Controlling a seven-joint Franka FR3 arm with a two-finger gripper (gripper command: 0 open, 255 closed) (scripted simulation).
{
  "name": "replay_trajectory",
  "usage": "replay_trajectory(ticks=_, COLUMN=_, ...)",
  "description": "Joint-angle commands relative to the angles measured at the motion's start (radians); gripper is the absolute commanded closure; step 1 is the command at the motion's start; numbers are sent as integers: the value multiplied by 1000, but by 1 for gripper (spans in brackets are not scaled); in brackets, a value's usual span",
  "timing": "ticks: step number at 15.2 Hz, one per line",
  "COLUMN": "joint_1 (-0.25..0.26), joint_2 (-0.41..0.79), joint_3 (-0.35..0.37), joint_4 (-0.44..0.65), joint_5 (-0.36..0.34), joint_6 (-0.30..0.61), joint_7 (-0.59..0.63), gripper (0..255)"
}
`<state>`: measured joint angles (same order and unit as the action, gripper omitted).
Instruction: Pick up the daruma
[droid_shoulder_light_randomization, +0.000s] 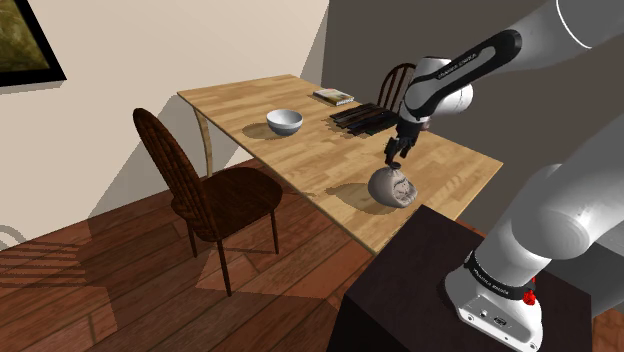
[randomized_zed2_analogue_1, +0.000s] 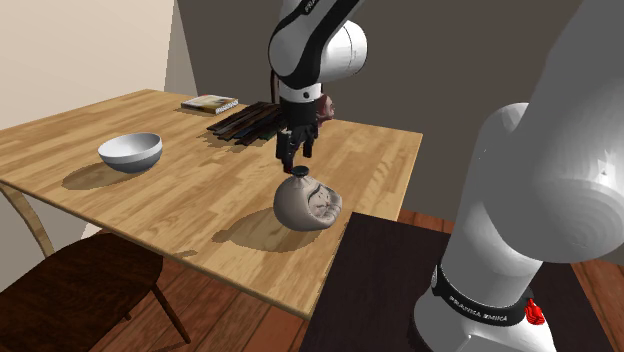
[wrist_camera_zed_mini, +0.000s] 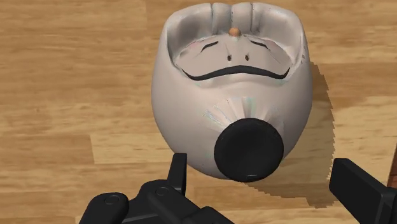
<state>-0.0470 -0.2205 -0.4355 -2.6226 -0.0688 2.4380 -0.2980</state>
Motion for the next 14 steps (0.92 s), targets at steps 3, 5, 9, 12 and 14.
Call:
replay_trajectory(ticks=3, joint_1=9, joint_2=54, joint_3=-13, joint_4=-19, joint_5=27, joint_6=70, joint_7=-27, gripper=0)
replay_trajectory(ticks=5, joint_1=11, joint_2=62, joint_3=-15, joint_4=-21, joint_5=32, joint_6=79, joint_7=-31, gripper=0)
replay_trajectory(ticks=9, joint_1=11, joint_2=62, joint_3=-14, joint_4=-22, joint_5=33, joint_6=81, joint_7=-30, gripper=255)
replay_trajectory(ticks=12, joint_1=11, joint_2=60, joint_3=-14, joint_4=-23, joint_5=31, joint_6=81, joint_7=-30, gripper=255)
replay_trajectory(ticks=14, joint_1=11, joint_2=61, joint_3=-14, joint_4=-23, joint_5=32, joint_6=81, joint_7=-30, gripper=255)
